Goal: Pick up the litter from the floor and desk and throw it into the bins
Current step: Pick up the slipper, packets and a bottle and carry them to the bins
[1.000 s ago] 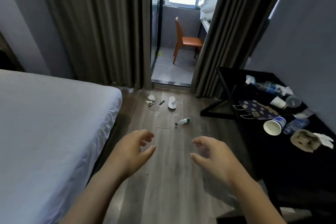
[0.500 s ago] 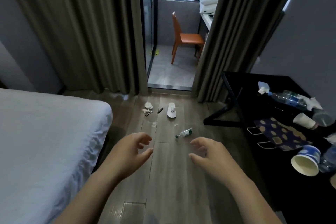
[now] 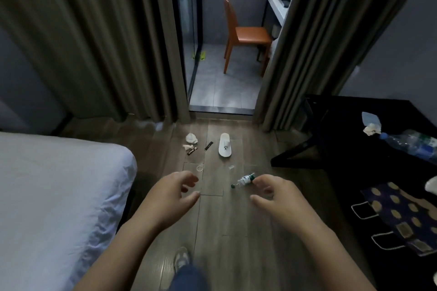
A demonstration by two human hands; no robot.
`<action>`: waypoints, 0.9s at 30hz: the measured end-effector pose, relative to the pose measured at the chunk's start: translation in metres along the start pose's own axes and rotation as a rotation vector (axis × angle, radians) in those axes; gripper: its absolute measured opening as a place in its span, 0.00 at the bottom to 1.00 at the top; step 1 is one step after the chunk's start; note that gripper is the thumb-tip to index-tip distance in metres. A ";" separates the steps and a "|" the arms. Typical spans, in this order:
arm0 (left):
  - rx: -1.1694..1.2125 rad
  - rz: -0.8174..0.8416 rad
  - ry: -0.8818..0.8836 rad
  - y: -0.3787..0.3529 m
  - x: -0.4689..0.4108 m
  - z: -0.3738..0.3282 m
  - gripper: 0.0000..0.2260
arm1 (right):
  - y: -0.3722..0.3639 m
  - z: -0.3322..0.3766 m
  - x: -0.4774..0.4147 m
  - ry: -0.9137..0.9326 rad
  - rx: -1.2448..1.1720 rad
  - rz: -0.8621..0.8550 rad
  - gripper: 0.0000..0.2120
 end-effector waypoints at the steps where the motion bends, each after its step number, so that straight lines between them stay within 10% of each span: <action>1: 0.002 0.009 0.005 0.003 -0.016 0.005 0.11 | -0.002 0.000 -0.015 -0.009 -0.002 0.003 0.17; 27: -0.083 0.263 0.082 0.006 -0.396 0.073 0.10 | -0.017 -0.068 -0.344 -0.311 -0.117 0.079 0.15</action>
Point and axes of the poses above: each hand's wrist, its own x-axis away from the middle knuckle, its own y-axis out of the back of the hand, z = x × y, the point moved 4 cm from there along -x, towards the middle knuckle, and after that the axes turned 15 degrees about x, right-handed, at the moved point
